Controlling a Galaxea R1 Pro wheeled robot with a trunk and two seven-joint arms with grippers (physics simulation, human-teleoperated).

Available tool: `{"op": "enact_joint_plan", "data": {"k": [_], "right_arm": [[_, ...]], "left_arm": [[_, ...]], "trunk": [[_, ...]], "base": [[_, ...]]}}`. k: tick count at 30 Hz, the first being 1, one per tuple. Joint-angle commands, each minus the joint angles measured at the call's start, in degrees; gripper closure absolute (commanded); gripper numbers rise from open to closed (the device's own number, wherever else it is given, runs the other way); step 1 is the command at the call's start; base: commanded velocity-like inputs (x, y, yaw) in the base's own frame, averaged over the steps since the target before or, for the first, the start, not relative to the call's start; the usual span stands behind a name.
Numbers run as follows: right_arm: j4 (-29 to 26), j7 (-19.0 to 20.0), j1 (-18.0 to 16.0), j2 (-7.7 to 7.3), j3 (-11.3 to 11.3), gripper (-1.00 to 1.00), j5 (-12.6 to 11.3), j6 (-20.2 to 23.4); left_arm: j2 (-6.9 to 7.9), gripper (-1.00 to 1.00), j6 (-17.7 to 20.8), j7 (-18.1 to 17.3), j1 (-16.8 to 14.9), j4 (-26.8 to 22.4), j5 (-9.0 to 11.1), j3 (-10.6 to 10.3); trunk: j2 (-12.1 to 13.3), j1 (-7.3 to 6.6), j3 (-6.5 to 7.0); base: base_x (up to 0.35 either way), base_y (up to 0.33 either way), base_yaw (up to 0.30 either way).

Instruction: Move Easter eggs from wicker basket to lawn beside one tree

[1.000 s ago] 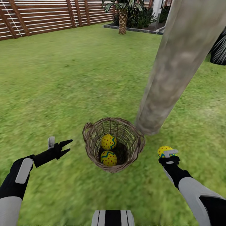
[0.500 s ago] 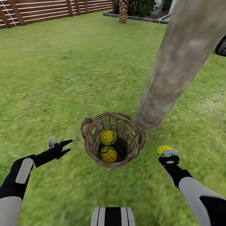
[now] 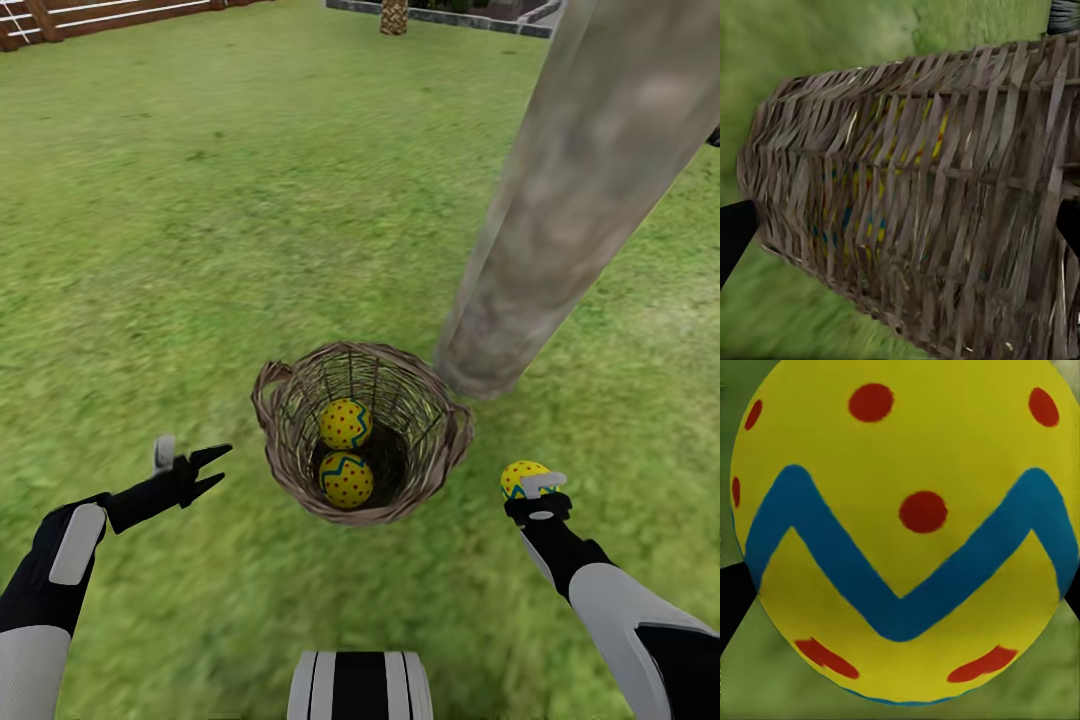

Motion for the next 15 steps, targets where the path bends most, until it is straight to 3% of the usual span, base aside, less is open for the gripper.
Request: {"op": "enact_joint_plan", "data": {"k": [1,15], "right_arm": [[-0.13,-0.01,0.00,0.04,-0.23,1.00,0.63,0.39],[-0.25,0.07,0.00,0.04,-0.23,1.00,0.74,0.39]], "left_arm": [[-0.01,-1.00,0.22,-0.33,-0.05,0.05,-0.19,0.10],[-0.17,-1.00,0.13,-0.33,-0.05,-0.14,-0.27,-0.02]], "trunk": [[-0.03,0.01,-0.26],[-0.22,0.37,-3.36]], "base": [[0.000,0.000,0.000],[0.000,0.000,0.000]]}}
